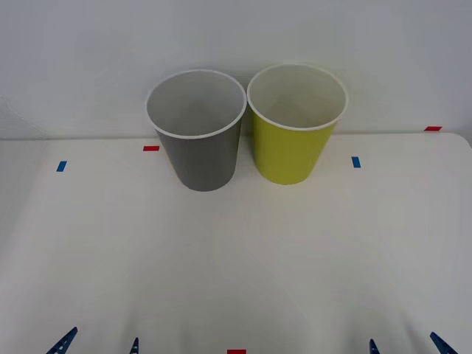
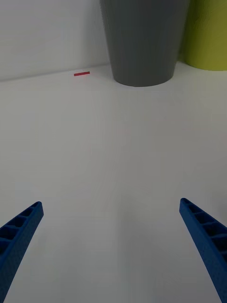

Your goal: Put cans in the gray bin and PET bottles in the light green bin.

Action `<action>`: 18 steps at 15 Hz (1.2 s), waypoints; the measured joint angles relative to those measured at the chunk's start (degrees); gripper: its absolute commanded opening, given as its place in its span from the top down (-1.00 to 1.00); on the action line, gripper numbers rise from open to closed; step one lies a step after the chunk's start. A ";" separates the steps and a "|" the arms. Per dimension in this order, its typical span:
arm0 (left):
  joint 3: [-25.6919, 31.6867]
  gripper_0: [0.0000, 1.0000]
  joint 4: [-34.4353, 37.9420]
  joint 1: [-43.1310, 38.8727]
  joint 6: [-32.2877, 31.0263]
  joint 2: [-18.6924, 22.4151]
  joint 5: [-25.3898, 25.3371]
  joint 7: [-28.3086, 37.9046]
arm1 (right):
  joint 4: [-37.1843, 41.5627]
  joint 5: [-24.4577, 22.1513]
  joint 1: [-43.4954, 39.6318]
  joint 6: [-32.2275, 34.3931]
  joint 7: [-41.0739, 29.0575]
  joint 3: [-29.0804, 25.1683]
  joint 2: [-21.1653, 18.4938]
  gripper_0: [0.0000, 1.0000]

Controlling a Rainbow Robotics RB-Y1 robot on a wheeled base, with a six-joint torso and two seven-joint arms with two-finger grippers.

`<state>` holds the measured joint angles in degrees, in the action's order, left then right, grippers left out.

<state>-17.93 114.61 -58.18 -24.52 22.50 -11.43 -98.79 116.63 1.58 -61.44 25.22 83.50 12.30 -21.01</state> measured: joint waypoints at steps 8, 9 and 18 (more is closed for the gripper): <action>0.00 -1.00 0.00 0.00 0.00 0.00 0.00 0.00 | 0.00 0.00 0.00 0.00 0.00 0.00 0.00 -0.87; 0.00 -1.00 0.00 0.00 0.00 0.00 0.00 0.00 | 0.00 0.00 0.00 0.00 0.00 0.00 0.00 -0.87; 0.00 -1.00 0.00 0.00 0.00 0.00 0.00 0.00 | 0.00 0.00 0.00 0.00 0.00 0.00 0.00 -0.86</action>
<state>-17.93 114.61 -58.18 -24.52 22.50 -11.43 -98.79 116.63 1.58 -61.44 25.22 83.50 12.30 -21.01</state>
